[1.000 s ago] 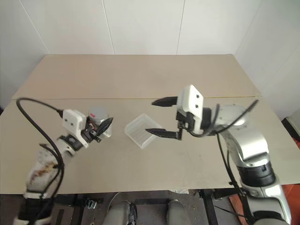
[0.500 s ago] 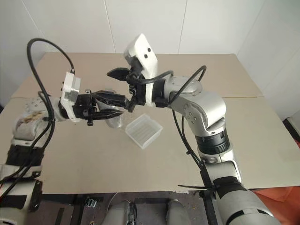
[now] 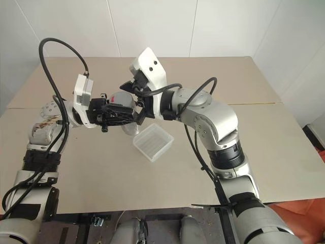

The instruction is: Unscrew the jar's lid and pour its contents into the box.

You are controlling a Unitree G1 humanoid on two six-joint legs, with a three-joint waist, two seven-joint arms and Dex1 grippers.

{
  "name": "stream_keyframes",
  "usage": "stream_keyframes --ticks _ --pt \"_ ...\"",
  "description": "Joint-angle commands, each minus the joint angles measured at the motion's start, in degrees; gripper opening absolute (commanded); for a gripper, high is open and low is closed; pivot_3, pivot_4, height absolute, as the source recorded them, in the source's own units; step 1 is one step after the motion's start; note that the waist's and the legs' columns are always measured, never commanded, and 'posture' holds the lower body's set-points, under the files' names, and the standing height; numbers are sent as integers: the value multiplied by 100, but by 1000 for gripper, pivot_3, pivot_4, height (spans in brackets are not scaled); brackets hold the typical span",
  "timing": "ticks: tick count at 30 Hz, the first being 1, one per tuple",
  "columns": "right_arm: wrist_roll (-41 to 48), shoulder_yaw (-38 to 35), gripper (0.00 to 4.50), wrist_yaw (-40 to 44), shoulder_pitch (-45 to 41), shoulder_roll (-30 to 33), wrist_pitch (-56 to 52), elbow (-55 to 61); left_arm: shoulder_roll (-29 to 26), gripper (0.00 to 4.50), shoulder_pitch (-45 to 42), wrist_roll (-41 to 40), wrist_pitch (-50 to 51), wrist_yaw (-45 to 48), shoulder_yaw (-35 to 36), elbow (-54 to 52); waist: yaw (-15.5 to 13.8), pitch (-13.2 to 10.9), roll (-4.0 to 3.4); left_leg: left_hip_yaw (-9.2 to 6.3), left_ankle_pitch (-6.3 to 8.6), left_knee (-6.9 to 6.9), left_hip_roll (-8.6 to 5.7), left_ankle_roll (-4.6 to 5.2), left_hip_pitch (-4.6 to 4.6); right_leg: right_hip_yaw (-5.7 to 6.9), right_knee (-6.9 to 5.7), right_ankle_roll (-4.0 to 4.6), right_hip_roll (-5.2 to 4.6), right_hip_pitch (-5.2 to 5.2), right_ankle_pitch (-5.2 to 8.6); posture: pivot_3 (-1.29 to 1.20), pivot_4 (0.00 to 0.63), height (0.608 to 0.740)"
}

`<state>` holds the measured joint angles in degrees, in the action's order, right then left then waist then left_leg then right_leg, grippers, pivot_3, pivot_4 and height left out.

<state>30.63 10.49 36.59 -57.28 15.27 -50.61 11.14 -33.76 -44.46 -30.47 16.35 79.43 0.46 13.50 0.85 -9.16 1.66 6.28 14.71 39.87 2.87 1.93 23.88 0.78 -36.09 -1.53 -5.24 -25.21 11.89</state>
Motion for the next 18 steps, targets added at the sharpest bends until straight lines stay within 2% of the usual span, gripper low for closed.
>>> stream_keyframes --ticks 1,4,5,11,18 --pt "-63 -52 3899 96 -21 1 301 149 -93 2019 -126 -98 104 24 141 -172 0 0 0 0 0 0 0 0 0 0 0 0 0 0 0 0 150 740" --pt "-104 -69 2865 164 -9 -26 439 82 -120 2019 -133 -144 236 28 166 -206 0 0 0 0 0 0 0 0 0 0 0 0 0 0 0 0 150 740" --pt "-114 -76 2730 187 -8 -38 492 54 -123 2019 -137 -166 290 34 175 -215 0 0 0 0 0 0 0 0 0 -1 0 0 0 0 0 0 150 740" --pt "-37 -20 2729 857 -27 -24 912 -406 -122 2019 -309 -393 568 205 262 -241 0 0 0 0 0 0 0 0 0 0 0 0 0 0 0 0 150 740" --pt "-154 267 2729 3096 -511 -9 2374 -1841 -260 2019 -580 -806 991 1034 234 -516 8 -1 0 -1 0 0 0 1 0 -1 1 -1 3 0 0 0 150 740"
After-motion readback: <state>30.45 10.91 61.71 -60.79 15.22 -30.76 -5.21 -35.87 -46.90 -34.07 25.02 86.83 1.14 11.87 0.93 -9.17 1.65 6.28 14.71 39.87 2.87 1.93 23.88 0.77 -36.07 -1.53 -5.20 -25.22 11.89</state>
